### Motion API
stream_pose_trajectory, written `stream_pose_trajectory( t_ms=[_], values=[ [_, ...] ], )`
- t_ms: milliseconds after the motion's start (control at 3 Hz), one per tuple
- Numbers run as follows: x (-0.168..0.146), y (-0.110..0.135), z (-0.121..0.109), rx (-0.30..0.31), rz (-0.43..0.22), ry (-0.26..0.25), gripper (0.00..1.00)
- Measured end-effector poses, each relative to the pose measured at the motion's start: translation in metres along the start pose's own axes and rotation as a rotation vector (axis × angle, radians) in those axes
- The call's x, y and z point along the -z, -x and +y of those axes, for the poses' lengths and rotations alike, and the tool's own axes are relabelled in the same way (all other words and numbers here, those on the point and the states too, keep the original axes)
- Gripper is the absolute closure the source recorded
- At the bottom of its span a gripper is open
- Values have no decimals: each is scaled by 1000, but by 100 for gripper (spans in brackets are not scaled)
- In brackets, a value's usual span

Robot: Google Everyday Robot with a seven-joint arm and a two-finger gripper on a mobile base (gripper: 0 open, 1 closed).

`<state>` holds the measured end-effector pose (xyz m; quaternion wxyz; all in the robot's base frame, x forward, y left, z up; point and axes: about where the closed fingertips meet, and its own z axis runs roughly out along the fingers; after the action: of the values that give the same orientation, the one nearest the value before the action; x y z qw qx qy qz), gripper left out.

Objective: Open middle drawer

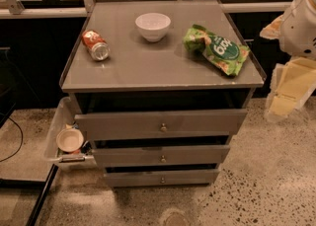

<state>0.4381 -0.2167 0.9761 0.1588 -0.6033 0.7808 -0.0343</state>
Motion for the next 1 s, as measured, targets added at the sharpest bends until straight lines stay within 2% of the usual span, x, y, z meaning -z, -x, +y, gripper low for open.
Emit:
stream_pose_trajectory(
  t_ms=[667, 1000],
  values=[
    [-6, -2, 5, 2, -16, 13, 0],
    [-30, -8, 22, 24, -21, 39, 0]
  ],
)
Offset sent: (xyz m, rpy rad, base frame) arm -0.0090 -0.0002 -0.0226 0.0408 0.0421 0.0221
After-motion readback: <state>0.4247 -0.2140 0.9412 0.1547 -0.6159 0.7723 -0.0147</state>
